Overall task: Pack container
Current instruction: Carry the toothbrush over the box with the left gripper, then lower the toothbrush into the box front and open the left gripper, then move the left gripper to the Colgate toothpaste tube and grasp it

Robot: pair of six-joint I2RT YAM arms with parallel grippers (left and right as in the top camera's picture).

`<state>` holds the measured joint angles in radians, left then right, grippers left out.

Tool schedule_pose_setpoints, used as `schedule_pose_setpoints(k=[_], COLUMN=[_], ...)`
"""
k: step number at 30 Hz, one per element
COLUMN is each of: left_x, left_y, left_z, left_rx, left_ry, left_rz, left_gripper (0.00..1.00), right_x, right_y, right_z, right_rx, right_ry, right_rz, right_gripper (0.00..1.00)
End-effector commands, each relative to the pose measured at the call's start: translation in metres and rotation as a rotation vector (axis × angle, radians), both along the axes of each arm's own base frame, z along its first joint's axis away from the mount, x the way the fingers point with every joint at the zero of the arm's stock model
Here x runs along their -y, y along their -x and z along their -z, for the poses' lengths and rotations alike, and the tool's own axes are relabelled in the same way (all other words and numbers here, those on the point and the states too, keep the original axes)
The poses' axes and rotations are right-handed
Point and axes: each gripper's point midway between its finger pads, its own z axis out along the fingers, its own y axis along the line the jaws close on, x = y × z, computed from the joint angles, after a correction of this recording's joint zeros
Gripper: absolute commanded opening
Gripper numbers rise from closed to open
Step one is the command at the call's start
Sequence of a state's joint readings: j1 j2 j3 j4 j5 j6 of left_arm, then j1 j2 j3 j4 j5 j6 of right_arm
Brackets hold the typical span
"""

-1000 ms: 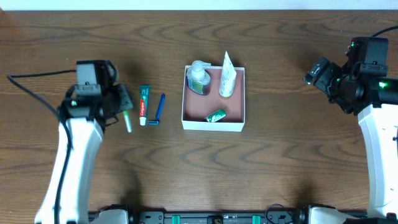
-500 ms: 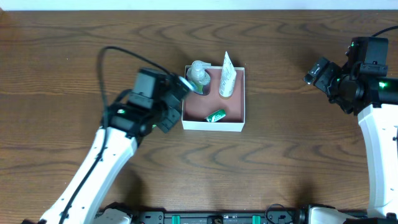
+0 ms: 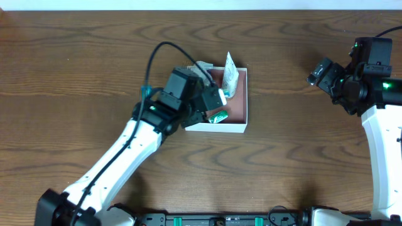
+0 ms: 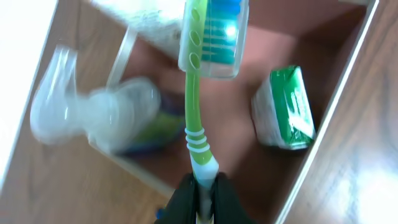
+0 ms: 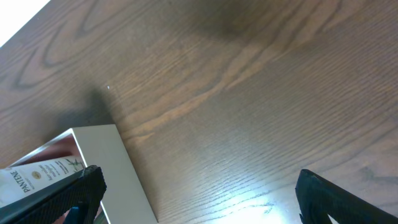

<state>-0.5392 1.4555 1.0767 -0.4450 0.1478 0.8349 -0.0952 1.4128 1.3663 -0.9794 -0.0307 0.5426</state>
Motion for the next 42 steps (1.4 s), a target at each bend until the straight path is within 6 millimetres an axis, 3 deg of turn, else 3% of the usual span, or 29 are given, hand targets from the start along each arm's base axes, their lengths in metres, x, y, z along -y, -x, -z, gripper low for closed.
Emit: schedule_pose_setpoints(k=[1,10,11,13,15,21,27,31,36,38,42], left_x=[0.016,0.032,0.033,0.035,0.037,0.028,0.000,-0.047,-0.142,-0.163,-0.187], left_y=[-0.003,-0.017,-0.019,-0.023,-0.024,-0.024,-0.003,0.002,-0.012,-0.016,-0.024], left_z=[0.006,0.017,0.015,0.011,0.009,-0.011,-0.041,-0.044,-0.030,-0.021,0.000], left_rx=[0.043,0.090,0.101,0.120,0.129,0.099,0.025,-0.047,-0.098,-0.143,-0.212], left_ry=[-0.045,-0.049,-0.043,-0.032,-0.021,0.066,0.160,0.195,0.256,0.303,0.308], left_rz=[0.112,0.156,0.156,0.153,0.146,-0.021,-0.249,-0.520,-1.074,-1.195,-1.272], left_gripper=[0.06,0.07,0.13,0.41,0.98,0.98,0.98,0.98,0.98,0.98,0.98], right_x=[0.002,0.002,0.002,0.002,0.002,0.002,0.002,0.002,0.002,0.002,0.002], right_y=[-0.002,-0.002,-0.002,-0.002,-0.002,-0.002,-0.002,-0.002,-0.002,-0.002,-0.002], right_z=[-0.003,-0.003,-0.003,-0.003,-0.003,-0.003,-0.003,-0.003,-0.003,-0.003,-0.003], right_rx=[0.006,0.006,0.006,0.006,0.006,0.006,0.006,0.006,0.006,0.006,0.006], right_ry=[-0.010,-0.010,-0.010,-0.010,-0.010,-0.010,-0.010,-0.010,-0.010,-0.010,-0.010], right_rz=[0.017,0.016,0.017,0.017,0.017,0.017,0.016,0.017,0.017,0.017,0.017], right_gripper=[0.99,0.99,0.99,0.99,0.99,0.99,0.99,0.99,0.99,0.99,0.99])
